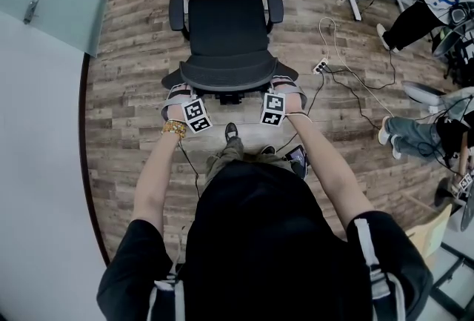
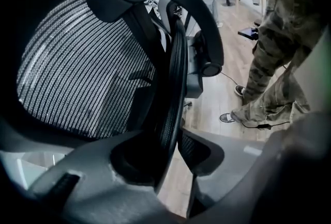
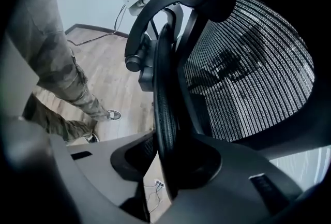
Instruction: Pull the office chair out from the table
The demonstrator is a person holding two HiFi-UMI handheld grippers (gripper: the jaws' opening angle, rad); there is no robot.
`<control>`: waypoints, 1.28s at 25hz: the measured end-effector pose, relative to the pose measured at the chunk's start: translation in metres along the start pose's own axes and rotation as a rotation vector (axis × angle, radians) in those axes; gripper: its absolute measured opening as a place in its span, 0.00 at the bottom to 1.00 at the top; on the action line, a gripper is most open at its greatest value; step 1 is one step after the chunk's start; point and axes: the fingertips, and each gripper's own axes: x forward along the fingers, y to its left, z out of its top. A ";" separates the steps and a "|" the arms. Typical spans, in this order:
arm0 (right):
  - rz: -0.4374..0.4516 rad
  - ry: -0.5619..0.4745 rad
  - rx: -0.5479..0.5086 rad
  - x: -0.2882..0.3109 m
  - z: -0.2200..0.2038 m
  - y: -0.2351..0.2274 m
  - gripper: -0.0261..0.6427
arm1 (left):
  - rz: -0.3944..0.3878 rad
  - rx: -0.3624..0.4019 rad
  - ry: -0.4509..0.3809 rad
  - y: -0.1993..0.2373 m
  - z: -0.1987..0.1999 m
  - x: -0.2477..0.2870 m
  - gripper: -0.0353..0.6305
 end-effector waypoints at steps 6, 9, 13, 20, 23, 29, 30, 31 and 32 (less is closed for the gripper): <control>-0.004 -0.009 -0.012 -0.003 0.001 0.007 0.19 | -0.003 -0.005 -0.011 -0.008 0.000 -0.002 0.28; -0.009 -0.009 -0.008 -0.004 0.002 0.007 0.19 | 0.001 -0.003 -0.014 -0.006 -0.001 -0.005 0.29; 0.012 -0.032 0.027 -0.006 0.005 0.003 0.21 | -0.009 -0.009 -0.031 -0.004 -0.001 -0.005 0.29; 0.099 -0.112 0.096 -0.025 0.008 0.008 0.28 | 0.013 -0.125 -0.179 0.000 0.014 -0.034 0.34; 0.070 -0.182 0.119 -0.050 0.012 0.001 0.25 | 0.060 -0.150 -0.266 0.003 0.026 -0.067 0.34; -0.001 -0.413 0.216 -0.128 0.035 -0.038 0.18 | 0.143 -0.311 -0.482 0.016 0.065 -0.142 0.31; -0.006 -0.448 0.230 -0.142 0.040 -0.041 0.15 | 0.163 -0.347 -0.528 0.022 0.073 -0.156 0.30; -0.007 -0.484 0.239 -0.155 0.045 -0.043 0.14 | 0.185 -0.384 -0.578 0.030 0.082 -0.171 0.27; -0.005 -0.526 0.248 -0.170 0.052 -0.045 0.14 | 0.210 -0.422 -0.630 0.040 0.091 -0.186 0.24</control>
